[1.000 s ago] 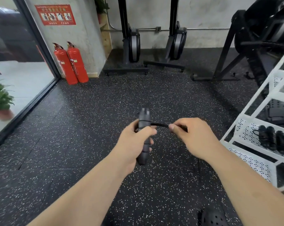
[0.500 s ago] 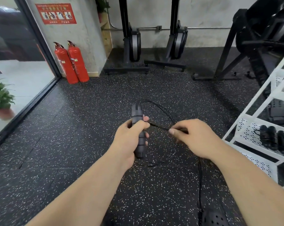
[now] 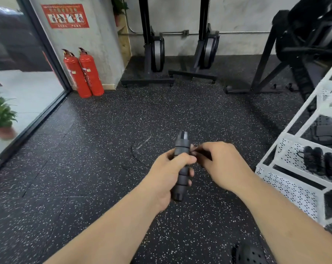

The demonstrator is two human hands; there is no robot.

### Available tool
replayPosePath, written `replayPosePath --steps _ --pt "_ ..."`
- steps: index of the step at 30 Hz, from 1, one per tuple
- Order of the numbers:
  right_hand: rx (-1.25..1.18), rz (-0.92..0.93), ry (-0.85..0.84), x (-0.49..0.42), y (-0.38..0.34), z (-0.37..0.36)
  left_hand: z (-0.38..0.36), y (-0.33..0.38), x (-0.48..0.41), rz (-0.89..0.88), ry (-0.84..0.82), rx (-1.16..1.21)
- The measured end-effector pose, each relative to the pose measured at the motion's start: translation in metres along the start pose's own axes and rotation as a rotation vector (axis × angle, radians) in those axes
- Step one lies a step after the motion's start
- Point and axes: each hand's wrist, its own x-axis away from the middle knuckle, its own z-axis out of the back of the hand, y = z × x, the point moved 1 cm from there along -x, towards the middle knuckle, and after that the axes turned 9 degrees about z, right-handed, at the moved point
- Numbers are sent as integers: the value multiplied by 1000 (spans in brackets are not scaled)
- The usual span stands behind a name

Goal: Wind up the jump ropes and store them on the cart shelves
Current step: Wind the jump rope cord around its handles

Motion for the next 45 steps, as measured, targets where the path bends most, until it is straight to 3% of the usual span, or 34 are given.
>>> replayPosePath --steps 8,11,16,23,26,31,36,42,45 --pt "52 -76 -114 1 17 23 37 38 -7 -109 197 193" --pt "28 -67 -51 2 14 21 33 31 -6 -85 177 150" --pt "55 -11 -62 -1 2 3 1 1 3 26 -38 -8" --pt "60 -27 -213 5 6 12 23 30 -3 -63 153 114" --pt "61 -35 -185 6 8 11 33 36 -4 -78 208 157" --pt "87 7 -159 6 -6 -5 4 10 5 71 -2 65" --pt "210 -12 -45 4 1 -3 8 17 0 124 37 33" --pt "301 -102 -28 2 8 1 27 26 1 87 121 -454" --pt "330 -134 -53 2 11 4 38 34 3 -177 305 -904"
